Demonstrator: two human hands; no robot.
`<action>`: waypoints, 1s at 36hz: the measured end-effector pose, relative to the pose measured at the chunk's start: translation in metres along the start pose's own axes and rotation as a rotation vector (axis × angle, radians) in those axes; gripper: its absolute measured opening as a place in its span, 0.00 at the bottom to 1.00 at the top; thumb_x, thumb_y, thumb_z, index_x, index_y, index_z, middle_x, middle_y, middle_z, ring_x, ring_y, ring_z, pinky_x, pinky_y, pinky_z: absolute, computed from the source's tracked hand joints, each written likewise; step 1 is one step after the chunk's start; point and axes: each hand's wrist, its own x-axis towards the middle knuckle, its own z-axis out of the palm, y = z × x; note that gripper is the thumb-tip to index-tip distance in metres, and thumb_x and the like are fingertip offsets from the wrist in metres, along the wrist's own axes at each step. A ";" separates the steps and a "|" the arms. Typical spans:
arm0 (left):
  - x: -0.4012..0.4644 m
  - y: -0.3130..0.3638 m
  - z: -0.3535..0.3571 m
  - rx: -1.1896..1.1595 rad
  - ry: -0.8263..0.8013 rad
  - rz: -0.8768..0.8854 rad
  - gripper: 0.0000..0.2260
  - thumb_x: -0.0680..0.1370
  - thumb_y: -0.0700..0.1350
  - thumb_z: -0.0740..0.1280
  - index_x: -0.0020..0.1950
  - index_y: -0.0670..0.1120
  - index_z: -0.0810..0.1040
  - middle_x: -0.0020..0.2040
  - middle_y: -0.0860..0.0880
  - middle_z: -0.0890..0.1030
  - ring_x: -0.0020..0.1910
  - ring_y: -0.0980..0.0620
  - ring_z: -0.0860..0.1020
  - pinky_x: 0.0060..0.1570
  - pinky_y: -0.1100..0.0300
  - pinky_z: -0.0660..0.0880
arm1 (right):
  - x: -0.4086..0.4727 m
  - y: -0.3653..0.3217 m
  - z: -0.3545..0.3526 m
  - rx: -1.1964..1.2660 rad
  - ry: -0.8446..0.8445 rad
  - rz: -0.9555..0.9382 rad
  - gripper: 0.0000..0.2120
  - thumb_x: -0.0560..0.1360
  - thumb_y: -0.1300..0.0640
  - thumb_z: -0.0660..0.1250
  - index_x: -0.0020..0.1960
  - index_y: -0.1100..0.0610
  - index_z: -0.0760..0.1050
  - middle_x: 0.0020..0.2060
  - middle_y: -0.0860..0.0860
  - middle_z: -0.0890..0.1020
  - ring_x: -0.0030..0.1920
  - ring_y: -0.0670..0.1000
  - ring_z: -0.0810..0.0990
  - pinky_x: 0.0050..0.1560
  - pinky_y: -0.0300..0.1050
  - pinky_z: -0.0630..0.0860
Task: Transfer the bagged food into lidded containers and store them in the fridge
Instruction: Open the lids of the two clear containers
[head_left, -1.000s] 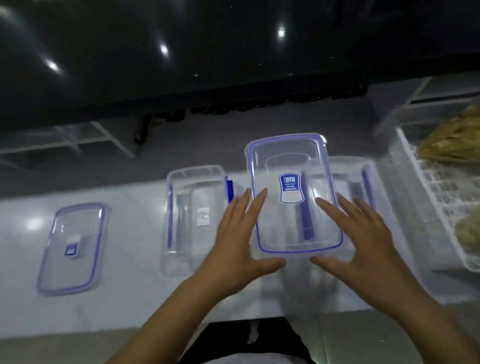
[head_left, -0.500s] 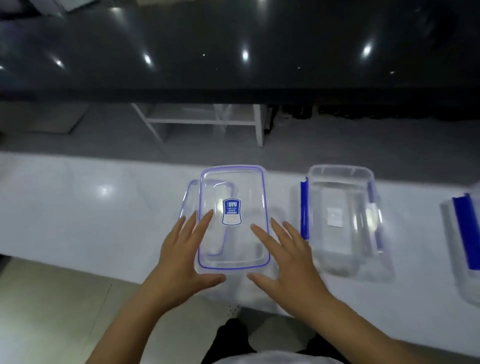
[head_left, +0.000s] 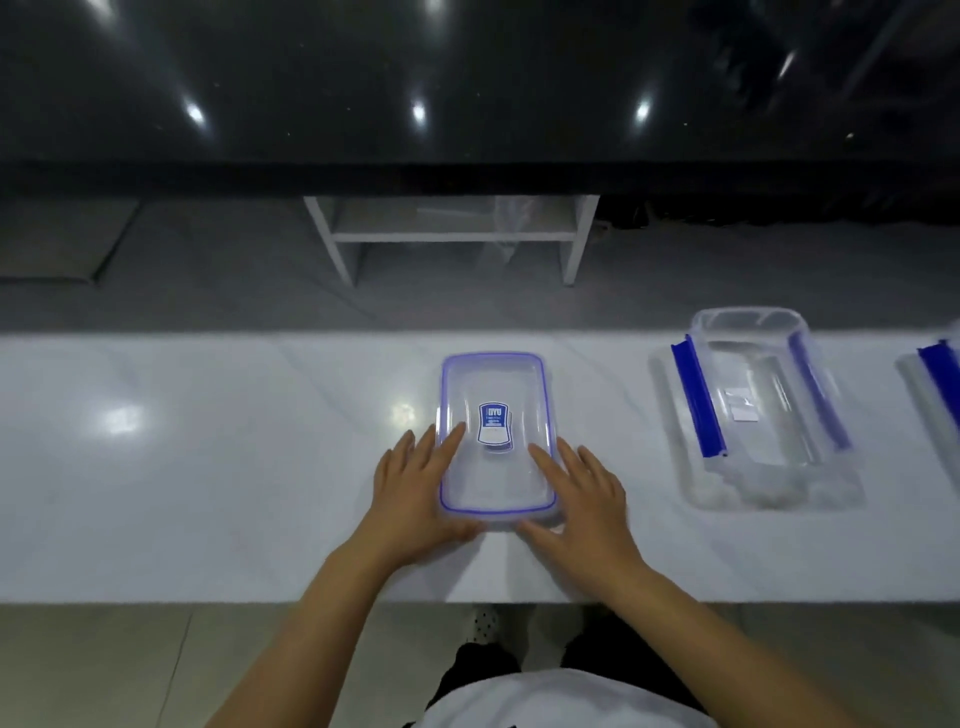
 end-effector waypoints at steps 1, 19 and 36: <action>0.002 0.000 -0.002 -0.001 -0.002 0.002 0.56 0.62 0.75 0.67 0.80 0.62 0.38 0.83 0.51 0.50 0.81 0.43 0.46 0.78 0.44 0.48 | 0.002 -0.001 0.000 -0.003 0.003 0.008 0.40 0.73 0.29 0.62 0.73 0.26 0.37 0.81 0.44 0.49 0.80 0.52 0.44 0.77 0.54 0.45; 0.002 0.045 -0.035 0.002 0.068 0.093 0.49 0.68 0.73 0.68 0.70 0.74 0.31 0.83 0.50 0.40 0.81 0.43 0.43 0.78 0.43 0.48 | -0.016 -0.003 -0.082 0.041 -0.114 0.020 0.41 0.73 0.30 0.64 0.76 0.30 0.43 0.81 0.40 0.49 0.80 0.49 0.51 0.76 0.56 0.52; 0.001 0.369 0.094 0.132 -0.061 0.448 0.38 0.67 0.77 0.54 0.69 0.76 0.34 0.72 0.67 0.27 0.81 0.51 0.35 0.74 0.50 0.35 | -0.246 0.237 -0.242 0.186 0.387 0.430 0.35 0.74 0.31 0.62 0.76 0.31 0.52 0.78 0.34 0.49 0.79 0.42 0.41 0.79 0.57 0.45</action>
